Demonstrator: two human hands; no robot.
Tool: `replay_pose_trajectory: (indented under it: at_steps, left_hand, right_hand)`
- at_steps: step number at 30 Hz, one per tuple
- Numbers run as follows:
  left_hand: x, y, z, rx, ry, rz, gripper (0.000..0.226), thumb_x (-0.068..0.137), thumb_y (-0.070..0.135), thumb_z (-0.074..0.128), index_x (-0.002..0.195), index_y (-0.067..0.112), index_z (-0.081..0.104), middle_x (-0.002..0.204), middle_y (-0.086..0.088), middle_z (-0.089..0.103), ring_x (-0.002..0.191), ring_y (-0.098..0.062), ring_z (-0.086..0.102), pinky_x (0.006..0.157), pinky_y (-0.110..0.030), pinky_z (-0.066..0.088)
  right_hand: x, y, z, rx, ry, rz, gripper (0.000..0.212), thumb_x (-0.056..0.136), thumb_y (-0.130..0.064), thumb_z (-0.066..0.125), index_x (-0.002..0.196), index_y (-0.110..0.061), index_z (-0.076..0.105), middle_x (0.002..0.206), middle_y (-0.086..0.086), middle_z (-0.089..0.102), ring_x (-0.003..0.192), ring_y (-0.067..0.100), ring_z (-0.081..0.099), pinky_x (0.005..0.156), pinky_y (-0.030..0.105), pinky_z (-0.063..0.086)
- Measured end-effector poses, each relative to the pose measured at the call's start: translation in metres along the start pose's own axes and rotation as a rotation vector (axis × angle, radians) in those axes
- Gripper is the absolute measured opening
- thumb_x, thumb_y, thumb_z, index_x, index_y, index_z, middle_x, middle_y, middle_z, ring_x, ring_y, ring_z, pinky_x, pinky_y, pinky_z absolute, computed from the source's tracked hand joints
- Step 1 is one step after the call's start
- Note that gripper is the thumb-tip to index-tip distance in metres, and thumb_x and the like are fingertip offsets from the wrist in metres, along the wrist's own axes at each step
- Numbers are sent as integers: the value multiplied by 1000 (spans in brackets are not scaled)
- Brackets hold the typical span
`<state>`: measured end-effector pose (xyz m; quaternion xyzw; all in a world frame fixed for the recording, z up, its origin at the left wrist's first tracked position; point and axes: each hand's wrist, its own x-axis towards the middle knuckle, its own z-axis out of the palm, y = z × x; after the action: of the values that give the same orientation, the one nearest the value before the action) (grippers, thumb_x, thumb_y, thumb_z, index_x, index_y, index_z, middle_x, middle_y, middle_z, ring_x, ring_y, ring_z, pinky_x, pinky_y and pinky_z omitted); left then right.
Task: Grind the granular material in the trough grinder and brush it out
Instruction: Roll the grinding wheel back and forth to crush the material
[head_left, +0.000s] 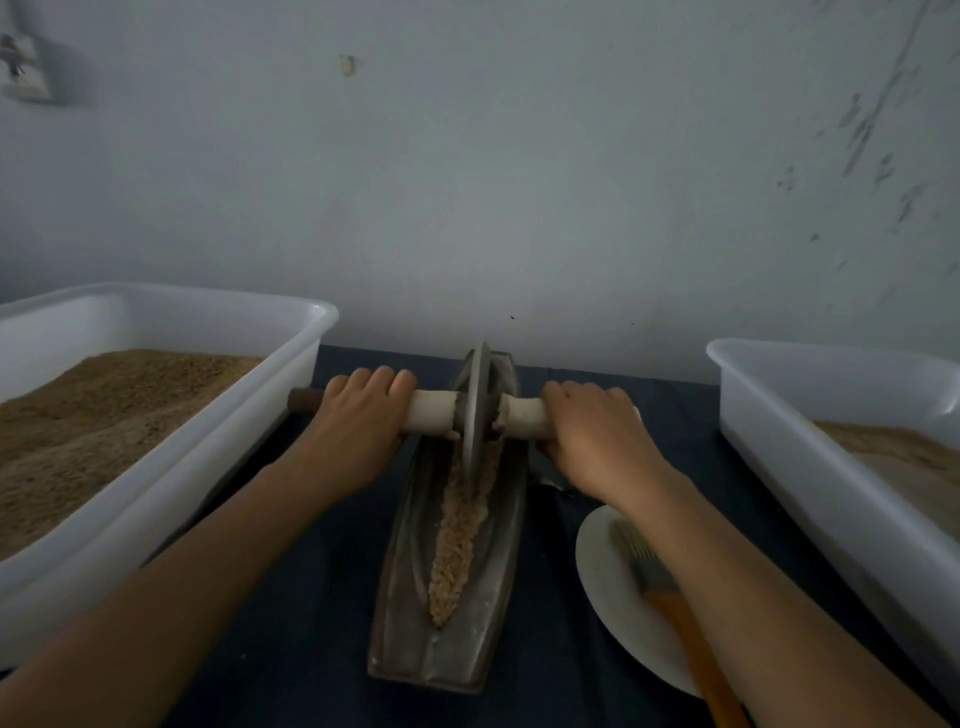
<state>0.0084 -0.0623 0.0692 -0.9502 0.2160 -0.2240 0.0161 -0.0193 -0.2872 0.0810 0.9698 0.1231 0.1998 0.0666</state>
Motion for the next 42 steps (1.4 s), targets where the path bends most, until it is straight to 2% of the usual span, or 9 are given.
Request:
replay_pose_trajectory:
  at_steps: [4, 8, 11, 17, 22, 25, 30, 34, 42]
  left_hand:
    - [1, -3, -4, -10, -53, 22, 33, 90, 33, 53, 119, 21, 40, 120, 1, 49, 108, -18, 48, 94, -31, 36]
    - [-1, -6, -25, -46, -325, 56, 35, 90, 34, 55, 118, 24, 37, 121, 3, 51, 108, -14, 50, 95, -30, 37]
    - [-8, -4, -47, -125, -552, 75, 33, 90, 30, 57, 115, 26, 36, 115, 4, 52, 94, -9, 48, 87, -25, 38]
    - [-20, -4, -77, -167, -829, 92, 27, 91, 28, 55, 108, 30, 33, 97, 8, 48, 90, -10, 52, 85, -26, 44]
    - [-13, -2, -64, -195, -766, 50, 29, 92, 24, 55, 114, 24, 36, 102, 3, 50, 89, -11, 50, 81, -25, 42]
    - [-6, -3, -48, -184, -589, 40, 26, 91, 24, 55, 109, 24, 37, 105, 3, 49, 91, -11, 49, 82, -25, 38]
    - [2, -4, -16, -11, -234, 13, 32, 90, 28, 54, 116, 20, 38, 119, 0, 50, 109, -20, 50, 94, -34, 38]
    - [1, -1, -7, -8, -62, 12, 33, 89, 27, 55, 116, 21, 39, 119, 1, 48, 107, -17, 48, 93, -31, 36]
    - [-10, 0, -40, -13, -458, 70, 42, 90, 26, 56, 124, 23, 31, 123, 3, 48, 108, -13, 48, 92, -27, 35]
  right_hand:
    - [-2, -1, -4, 11, -50, 1, 21, 89, -23, 53, 107, -14, 47, 106, 4, 57, 95, 23, 52, 70, 31, 25]
    - [-8, -3, -25, 119, -317, -30, 21, 90, -23, 54, 107, -12, 47, 105, 6, 58, 83, 19, 50, 65, 28, 29]
    - [-14, -8, -45, 189, -492, -46, 26, 89, -25, 58, 110, -12, 51, 99, 2, 54, 80, 13, 47, 56, 24, 32]
    - [-26, -13, -69, 229, -655, -107, 28, 89, -26, 60, 110, -9, 58, 101, 6, 61, 80, 13, 52, 54, 20, 34]
    - [-16, -12, -55, 202, -581, -79, 23, 89, -26, 59, 107, -13, 51, 87, -4, 50, 73, 9, 45, 51, 19, 30]
    - [-9, -6, -36, 144, -425, -46, 23, 90, -26, 56, 107, -15, 47, 104, 3, 56, 82, 16, 48, 63, 28, 32]
    - [-3, 0, -4, 33, -76, -32, 23, 88, -28, 55, 105, -15, 46, 105, 3, 56, 95, 23, 52, 69, 32, 24]
    - [-3, -1, 3, -11, 22, -18, 24, 87, -28, 56, 106, -15, 47, 104, 3, 56, 94, 22, 51, 70, 32, 24]
    - [-12, -7, -33, 139, -386, -45, 18, 90, -22, 54, 103, -12, 48, 107, 6, 57, 85, 18, 51, 66, 27, 31]
